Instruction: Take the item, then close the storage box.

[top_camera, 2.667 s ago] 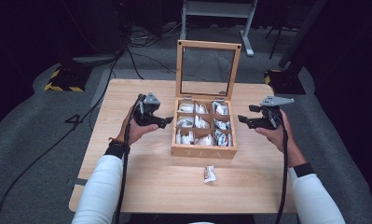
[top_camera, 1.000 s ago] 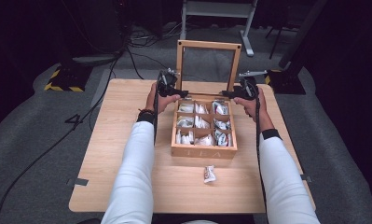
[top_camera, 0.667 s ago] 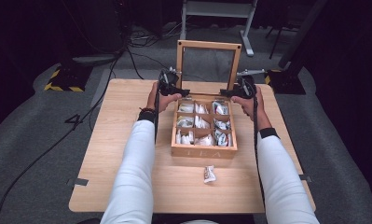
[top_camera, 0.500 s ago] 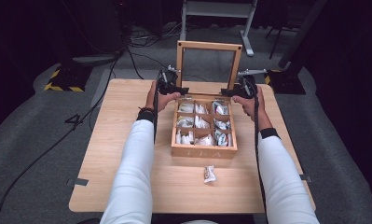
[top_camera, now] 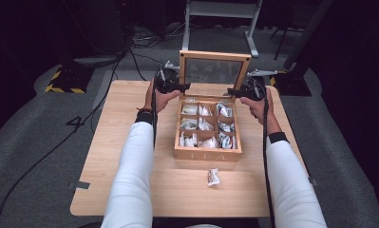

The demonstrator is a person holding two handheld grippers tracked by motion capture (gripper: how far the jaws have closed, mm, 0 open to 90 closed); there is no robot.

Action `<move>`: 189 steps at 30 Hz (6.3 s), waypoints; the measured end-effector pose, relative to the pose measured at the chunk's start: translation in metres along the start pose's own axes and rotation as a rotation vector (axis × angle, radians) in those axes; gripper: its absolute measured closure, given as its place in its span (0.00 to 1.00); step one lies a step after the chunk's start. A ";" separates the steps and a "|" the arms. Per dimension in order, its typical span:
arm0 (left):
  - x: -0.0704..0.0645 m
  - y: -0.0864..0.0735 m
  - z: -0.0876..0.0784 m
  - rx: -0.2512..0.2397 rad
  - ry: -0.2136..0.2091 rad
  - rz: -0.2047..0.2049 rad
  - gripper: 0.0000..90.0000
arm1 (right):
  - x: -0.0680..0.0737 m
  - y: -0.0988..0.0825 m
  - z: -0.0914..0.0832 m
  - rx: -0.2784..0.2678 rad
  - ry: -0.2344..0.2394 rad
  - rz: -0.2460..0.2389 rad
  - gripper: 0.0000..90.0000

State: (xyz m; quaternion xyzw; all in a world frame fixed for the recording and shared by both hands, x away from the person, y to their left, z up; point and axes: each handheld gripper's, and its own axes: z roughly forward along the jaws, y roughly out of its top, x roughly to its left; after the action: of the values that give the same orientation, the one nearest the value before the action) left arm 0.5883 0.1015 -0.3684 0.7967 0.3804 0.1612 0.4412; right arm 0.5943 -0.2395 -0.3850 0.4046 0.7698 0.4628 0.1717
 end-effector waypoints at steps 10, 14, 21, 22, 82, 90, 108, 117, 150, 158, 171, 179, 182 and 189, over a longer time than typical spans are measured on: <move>-0.013 0.004 -0.025 -0.033 -0.012 0.049 0.61 | 0.009 0.003 -0.019 -0.015 0.008 -0.047 0.55; -0.016 0.005 -0.035 -0.035 -0.018 0.065 0.62 | 0.012 0.001 -0.029 -0.027 0.005 -0.063 0.58; -0.024 0.007 -0.049 -0.053 -0.017 0.088 0.62 | 0.019 0.006 -0.050 -0.068 0.021 -0.085 0.61; -0.025 0.006 -0.052 -0.057 -0.018 0.093 0.62 | 0.020 0.007 -0.053 -0.068 0.019 -0.093 0.62; -0.070 -0.030 -0.106 -0.002 -0.027 0.272 0.63 | 0.061 -0.027 -0.114 -0.076 0.067 -0.216 0.59; -0.076 -0.041 -0.111 -0.006 -0.040 0.258 0.63 | 0.067 -0.035 -0.119 -0.076 0.071 -0.238 0.58; -0.087 -0.068 -0.112 0.026 -0.032 0.282 0.60 | 0.072 -0.062 -0.126 -0.047 0.095 -0.269 0.50; -0.094 -0.081 -0.111 0.051 -0.036 0.295 0.57 | 0.079 -0.073 -0.131 -0.027 0.121 -0.300 0.44; -0.098 -0.122 -0.098 0.149 -0.118 0.283 0.50 | 0.090 -0.104 -0.121 0.029 0.211 -0.250 0.38; -0.098 -0.130 -0.092 0.179 -0.125 0.294 0.49 | 0.091 -0.114 -0.116 0.059 0.208 -0.249 0.37; -0.097 -0.139 -0.083 0.224 -0.156 0.301 0.47 | 0.094 -0.122 -0.107 0.092 0.193 -0.257 0.37; -0.096 -0.141 -0.082 0.230 -0.159 0.303 0.46 | 0.093 -0.124 -0.106 0.097 0.193 -0.256 0.36; -0.096 -0.142 -0.081 0.226 -0.156 0.296 0.44 | 0.093 -0.125 -0.105 0.098 0.193 -0.254 0.36; -0.094 -0.145 -0.080 0.219 -0.154 0.273 0.40 | 0.093 -0.126 -0.105 0.099 0.192 -0.248 0.36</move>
State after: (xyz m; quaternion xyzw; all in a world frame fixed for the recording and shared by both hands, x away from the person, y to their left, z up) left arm 0.4120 0.1243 -0.4364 0.8941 0.2493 0.1157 0.3537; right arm 0.4120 -0.2574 -0.4282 0.2683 0.8487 0.4360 0.1328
